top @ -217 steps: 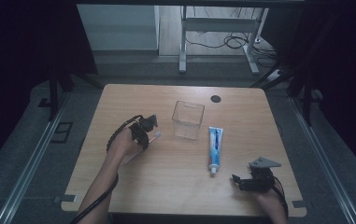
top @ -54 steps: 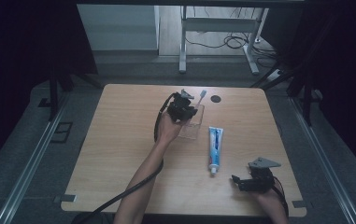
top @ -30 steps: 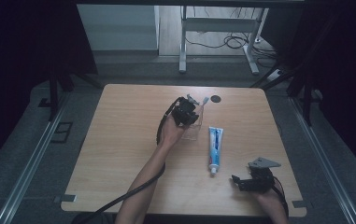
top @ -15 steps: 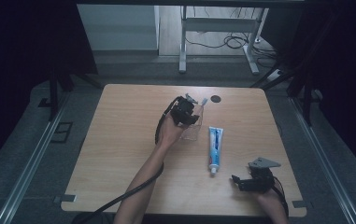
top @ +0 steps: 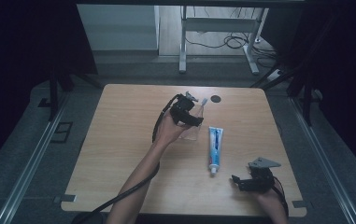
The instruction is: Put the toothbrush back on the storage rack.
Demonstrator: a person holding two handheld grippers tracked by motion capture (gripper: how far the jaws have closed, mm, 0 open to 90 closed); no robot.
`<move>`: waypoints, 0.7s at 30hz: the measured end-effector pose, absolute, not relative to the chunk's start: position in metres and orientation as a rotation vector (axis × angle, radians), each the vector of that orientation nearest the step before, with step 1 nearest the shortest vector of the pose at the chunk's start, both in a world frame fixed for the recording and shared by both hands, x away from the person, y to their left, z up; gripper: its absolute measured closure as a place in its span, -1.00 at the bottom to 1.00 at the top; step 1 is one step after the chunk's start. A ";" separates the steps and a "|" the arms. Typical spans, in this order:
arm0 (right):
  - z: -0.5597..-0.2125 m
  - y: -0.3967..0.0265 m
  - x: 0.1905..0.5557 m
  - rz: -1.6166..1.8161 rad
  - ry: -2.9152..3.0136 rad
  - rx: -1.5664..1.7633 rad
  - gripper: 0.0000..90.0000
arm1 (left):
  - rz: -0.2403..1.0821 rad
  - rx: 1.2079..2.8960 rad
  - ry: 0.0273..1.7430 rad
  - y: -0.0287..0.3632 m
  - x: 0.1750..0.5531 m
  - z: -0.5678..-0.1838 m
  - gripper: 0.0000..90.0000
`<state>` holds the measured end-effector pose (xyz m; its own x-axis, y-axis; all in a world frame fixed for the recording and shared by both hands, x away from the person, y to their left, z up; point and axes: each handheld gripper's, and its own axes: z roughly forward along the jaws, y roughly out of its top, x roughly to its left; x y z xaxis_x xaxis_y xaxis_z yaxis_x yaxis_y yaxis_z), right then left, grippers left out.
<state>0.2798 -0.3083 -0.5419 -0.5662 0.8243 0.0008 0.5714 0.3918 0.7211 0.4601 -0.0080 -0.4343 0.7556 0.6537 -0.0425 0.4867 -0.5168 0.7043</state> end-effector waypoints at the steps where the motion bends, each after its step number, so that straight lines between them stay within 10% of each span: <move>1: -0.542 -0.308 0.280 0.979 2.297 1.209 -0.78 | 0.289 2.223 0.851 -0.007 0.460 -0.433 -0.55; 21: -0.542 -0.308 0.280 0.979 2.297 1.209 -0.78 | 0.301 2.202 0.812 0.023 0.431 -0.412 -1.00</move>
